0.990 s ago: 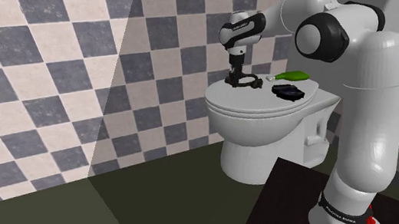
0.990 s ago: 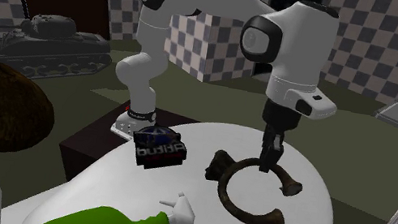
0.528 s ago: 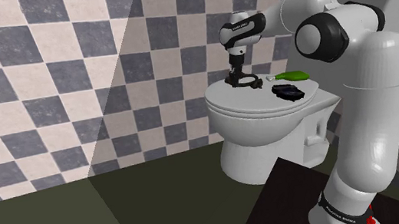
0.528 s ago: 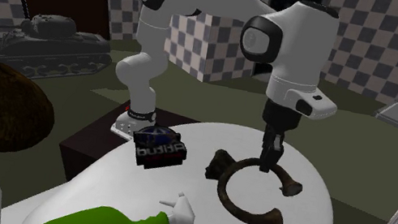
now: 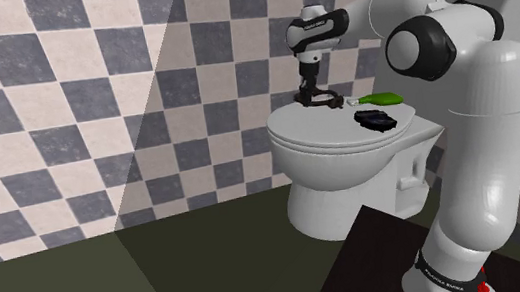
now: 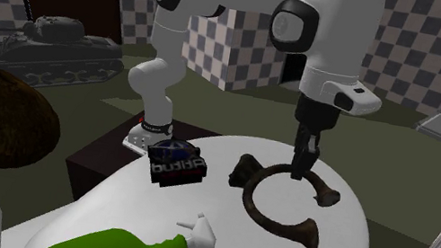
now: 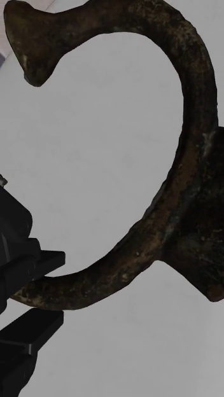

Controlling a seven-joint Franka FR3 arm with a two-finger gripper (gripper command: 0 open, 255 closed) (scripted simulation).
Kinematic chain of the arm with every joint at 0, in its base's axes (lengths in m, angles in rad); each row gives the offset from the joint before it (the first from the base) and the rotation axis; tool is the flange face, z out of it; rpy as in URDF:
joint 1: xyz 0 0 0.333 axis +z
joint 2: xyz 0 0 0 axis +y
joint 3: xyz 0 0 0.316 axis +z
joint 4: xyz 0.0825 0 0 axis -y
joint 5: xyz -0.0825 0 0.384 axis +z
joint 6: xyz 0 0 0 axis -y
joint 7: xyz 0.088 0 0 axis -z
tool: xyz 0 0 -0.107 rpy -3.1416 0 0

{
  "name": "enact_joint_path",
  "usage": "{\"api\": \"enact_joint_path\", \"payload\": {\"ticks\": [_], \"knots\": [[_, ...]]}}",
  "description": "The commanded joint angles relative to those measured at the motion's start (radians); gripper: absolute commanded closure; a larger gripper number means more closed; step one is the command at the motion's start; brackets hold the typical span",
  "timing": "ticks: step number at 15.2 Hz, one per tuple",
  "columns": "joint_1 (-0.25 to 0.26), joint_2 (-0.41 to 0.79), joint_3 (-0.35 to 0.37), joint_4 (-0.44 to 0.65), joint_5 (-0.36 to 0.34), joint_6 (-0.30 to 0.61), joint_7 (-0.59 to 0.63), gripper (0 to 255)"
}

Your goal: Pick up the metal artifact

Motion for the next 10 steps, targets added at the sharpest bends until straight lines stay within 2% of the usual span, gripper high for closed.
{"api": "enact_joint_path", "payload": {"ticks": [1, 8, 10], "knots": [[0.000, -0.004, 0.000, 0.023, -0.002, -0.026, 0.002, 255], [-0.007, 0.003, -0.003, 0.126, 0.000, -0.123, 0.001, 255], [-0.007, 0.003, -0.003, 0.129, 0.000, -0.125, 0.001, 255]]}}
